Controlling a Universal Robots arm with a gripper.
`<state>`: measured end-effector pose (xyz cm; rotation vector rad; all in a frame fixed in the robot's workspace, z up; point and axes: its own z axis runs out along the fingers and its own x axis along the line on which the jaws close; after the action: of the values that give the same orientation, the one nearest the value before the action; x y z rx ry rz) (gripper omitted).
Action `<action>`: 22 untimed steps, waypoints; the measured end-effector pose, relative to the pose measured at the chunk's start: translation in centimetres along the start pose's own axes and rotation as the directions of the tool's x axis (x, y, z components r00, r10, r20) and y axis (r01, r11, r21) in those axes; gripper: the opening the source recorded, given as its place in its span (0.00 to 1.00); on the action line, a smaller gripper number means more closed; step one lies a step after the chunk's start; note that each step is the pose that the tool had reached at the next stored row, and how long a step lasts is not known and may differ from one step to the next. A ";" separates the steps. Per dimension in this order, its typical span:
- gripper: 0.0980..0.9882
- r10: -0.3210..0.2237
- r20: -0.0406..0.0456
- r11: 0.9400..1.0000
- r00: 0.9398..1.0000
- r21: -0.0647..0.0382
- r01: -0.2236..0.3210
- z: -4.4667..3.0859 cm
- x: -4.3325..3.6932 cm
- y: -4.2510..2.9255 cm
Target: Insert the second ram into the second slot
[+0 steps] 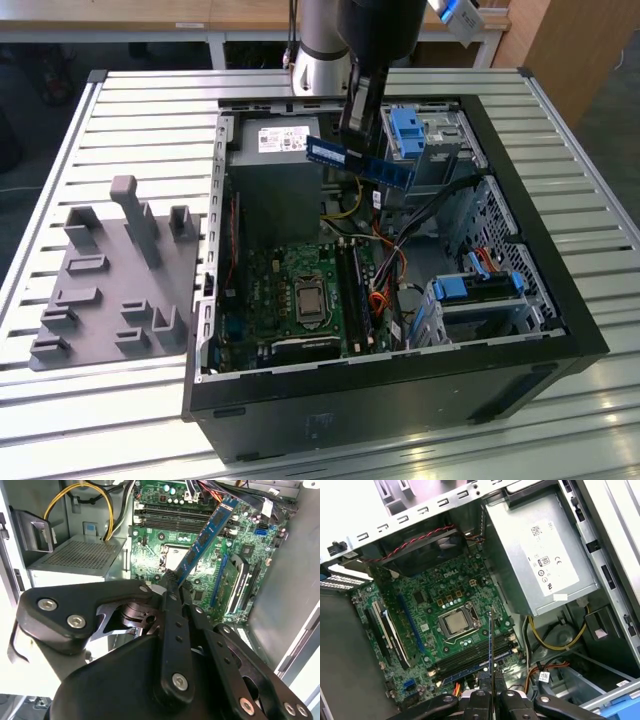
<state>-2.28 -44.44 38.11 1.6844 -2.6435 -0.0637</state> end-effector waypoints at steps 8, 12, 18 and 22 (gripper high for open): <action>0.04 0.038 0.001 0.999 0.999 0.001 -0.038 0.00 0.00 0.00; 0.04 0.059 0.002 0.998 0.998 0.001 -0.059 0.00 0.00 0.00; 0.04 0.096 0.004 0.995 0.995 0.001 -0.096 0.00 0.00 0.00; 0.04 0.116 0.004 0.993 0.993 0.002 -0.116 0.00 0.00 0.00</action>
<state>-2.27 -44.44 38.11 1.5289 -2.7390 -0.0642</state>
